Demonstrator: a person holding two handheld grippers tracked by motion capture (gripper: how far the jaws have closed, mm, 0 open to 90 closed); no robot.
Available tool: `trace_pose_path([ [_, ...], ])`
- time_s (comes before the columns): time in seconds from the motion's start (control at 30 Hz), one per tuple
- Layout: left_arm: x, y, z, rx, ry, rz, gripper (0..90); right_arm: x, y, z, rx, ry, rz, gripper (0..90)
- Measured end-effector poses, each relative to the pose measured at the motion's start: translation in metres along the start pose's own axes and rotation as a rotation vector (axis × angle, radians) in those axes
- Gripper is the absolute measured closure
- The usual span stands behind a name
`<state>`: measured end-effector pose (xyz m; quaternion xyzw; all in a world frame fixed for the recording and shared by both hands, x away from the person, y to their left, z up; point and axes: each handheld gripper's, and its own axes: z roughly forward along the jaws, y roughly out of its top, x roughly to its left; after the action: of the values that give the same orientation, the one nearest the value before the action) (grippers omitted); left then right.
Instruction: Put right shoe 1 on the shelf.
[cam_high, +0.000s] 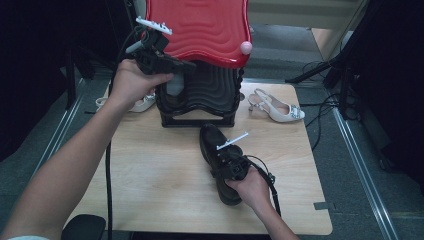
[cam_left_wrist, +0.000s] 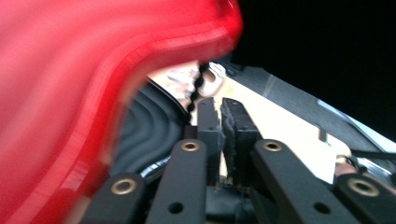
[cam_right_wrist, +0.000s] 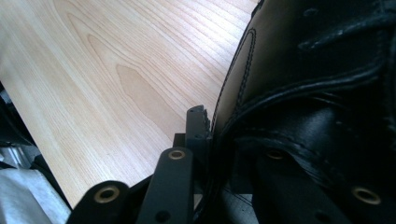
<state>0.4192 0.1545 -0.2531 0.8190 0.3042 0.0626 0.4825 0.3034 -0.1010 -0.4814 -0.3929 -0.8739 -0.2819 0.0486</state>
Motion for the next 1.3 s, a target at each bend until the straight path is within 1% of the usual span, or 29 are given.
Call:
trace_pose_path([
  [0.1,0.007,0.012,-0.002,0.001,0.034,0.015,89.7,-0.002,-0.001,-0.004,-0.006,0.009,0.003,85.0],
  [0.13,0.008,0.015,-0.001,0.007,0.034,0.01,89.8,-0.003,-0.001,-0.006,-0.008,0.016,0.011,85.3],
  [0.23,0.011,0.025,0.0,0.017,0.049,0.019,89.8,-0.007,-0.002,-0.012,-0.022,0.03,0.029,85.8],
  [0.3,0.011,0.03,0.001,0.013,0.054,0.025,89.8,-0.009,-0.003,-0.018,-0.036,0.033,0.032,86.2],
  [0.33,0.012,0.033,0.003,0.011,0.048,0.021,89.8,-0.01,-0.004,-0.02,-0.041,0.034,0.032,86.4],
  [0.4,0.015,0.036,0.006,0.008,0.048,0.02,89.8,-0.013,-0.006,-0.025,-0.046,0.038,0.039,86.8],
  [0.43,0.017,0.036,0.009,0.013,0.056,0.014,89.8,-0.014,-0.007,-0.027,-0.055,0.039,0.031,86.9],
  [0.47,0.019,0.037,0.011,0.014,0.063,0.013,89.8,-0.015,-0.008,-0.029,-0.062,0.037,0.04,87.0],
  [0.53,0.022,0.037,0.015,0.009,0.065,-0.002,89.8,-0.017,-0.01,-0.033,-0.077,0.039,0.045,87.1],
  [0.6,0.024,0.037,0.015,0.011,0.065,-0.001,89.8,-0.02,-0.012,-0.039,-0.096,0.038,0.055,87.2],
  [0.67,0.026,0.036,0.015,0.01,0.067,-0.004,89.6,-0.024,-0.013,-0.044,-0.106,0.05,0.068,87.3],
  [0.7,0.028,0.037,0.015,0.005,0.064,-0.018,89.4,-0.025,-0.014,-0.046,-0.111,0.055,0.071,87.3],
  [0.73,0.029,0.037,0.015,0.0,0.072,-0.018,89.4,-0.027,-0.013,-0.048,-0.113,0.062,0.074,87.3],
  [0.77,0.029,0.037,0.014,0.001,0.071,-0.02,89.7,-0.028,-0.013,-0.05,-0.116,0.068,0.08,87.3],
  [0.8,0.03,0.038,0.015,0.008,0.062,-0.024,89.7,-0.028,-0.013,-0.052,-0.116,0.07,0.09,87.3],
  [0.87,0.031,0.038,0.015,0.008,0.058,-0.02,89.8,-0.029,-0.011,-0.056,-0.126,0.081,0.094,87.3],
  [0.97,0.032,0.038,0.016,0.009,0.055,-0.022,89.8,-0.027,-0.009,-0.064,-0.14,0.094,0.108,87.3],
  [1.03,0.032,0.037,0.016,0.006,0.059,-0.009,89.8,-0.026,-0.008,-0.068,-0.149,0.099,0.103,87.3],
  [1.07,0.032,0.037,0.016,0.006,0.055,-0.009,89.8,-0.025,-0.008,-0.072,-0.152,0.097,0.108,87.2],
  [1.17,0.034,0.037,0.016,0.004,0.048,-0.017,89.8,-0.021,-0.006,-0.081,-0.165,0.116,0.109,87.2],
  [1.23,0.034,0.037,0.016,0.0,0.047,-0.021,89.6,-0.021,-0.005,-0.083,-0.167,0.122,0.105,87.2],
  [1.27,0.032,0.037,0.016,-0.001,0.052,-0.023,89.6,-0.016,-0.003,-0.09,-0.163,0.129,0.1,87.2],
  [1.3,0.033,0.037,0.016,0.0,0.05,-0.025,89.6,-0.015,-0.003,-0.092,-0.164,0.13,0.095,87.2],
])
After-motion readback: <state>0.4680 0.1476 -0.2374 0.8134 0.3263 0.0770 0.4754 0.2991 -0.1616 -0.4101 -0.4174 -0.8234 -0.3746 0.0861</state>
